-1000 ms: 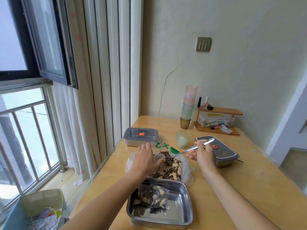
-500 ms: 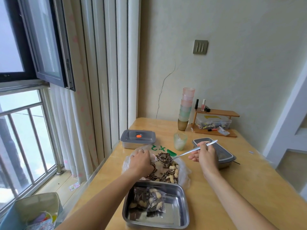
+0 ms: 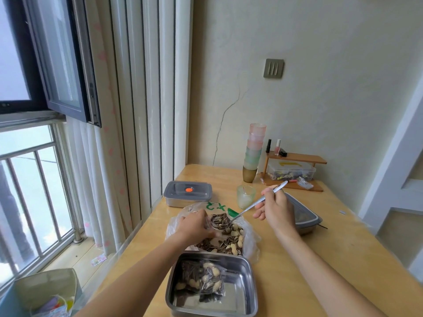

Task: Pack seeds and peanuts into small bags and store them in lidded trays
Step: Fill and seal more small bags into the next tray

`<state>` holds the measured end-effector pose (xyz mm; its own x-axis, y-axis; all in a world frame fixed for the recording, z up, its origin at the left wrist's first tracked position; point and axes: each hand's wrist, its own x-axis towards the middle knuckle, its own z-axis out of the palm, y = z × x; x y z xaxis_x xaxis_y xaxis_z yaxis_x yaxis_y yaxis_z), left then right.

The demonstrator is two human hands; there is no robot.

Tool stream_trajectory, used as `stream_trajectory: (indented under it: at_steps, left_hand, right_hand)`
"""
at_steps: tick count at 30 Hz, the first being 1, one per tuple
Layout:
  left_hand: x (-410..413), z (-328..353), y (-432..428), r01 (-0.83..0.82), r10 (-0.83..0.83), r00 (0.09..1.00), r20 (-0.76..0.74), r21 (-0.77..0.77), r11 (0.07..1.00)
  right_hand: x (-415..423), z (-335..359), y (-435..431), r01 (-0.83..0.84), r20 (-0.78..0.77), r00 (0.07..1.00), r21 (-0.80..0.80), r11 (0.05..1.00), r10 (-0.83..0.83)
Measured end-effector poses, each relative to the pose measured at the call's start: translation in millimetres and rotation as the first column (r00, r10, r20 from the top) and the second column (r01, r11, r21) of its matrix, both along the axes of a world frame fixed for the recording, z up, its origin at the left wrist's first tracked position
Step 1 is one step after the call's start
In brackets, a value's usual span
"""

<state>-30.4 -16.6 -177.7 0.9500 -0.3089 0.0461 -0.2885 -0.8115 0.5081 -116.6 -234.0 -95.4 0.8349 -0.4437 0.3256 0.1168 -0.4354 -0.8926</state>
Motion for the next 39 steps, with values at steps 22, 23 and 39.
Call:
stream_trajectory:
  at_steps: [22,23,39]
  left_hand:
    - [-0.3,0.3,-2.0,-0.011,0.020,0.998,0.061,-0.155,0.988]
    - [0.4,-0.5,-1.6,-0.018,0.029,0.998,0.063,-0.178,0.984]
    - [-5.4,-1.3,5.0,0.016,0.018,0.997,0.079,-0.408,0.913]
  right_hand:
    - [1.4,34.8,43.0,-0.191,0.148,0.901,-0.708,0.680,0.407]
    - [1.2,34.5,46.3,-0.176,0.163,0.889,-0.741,0.648,0.428]
    - [-4.5,30.7,50.7,-0.159,0.259,0.828,-0.742,0.651,0.498]
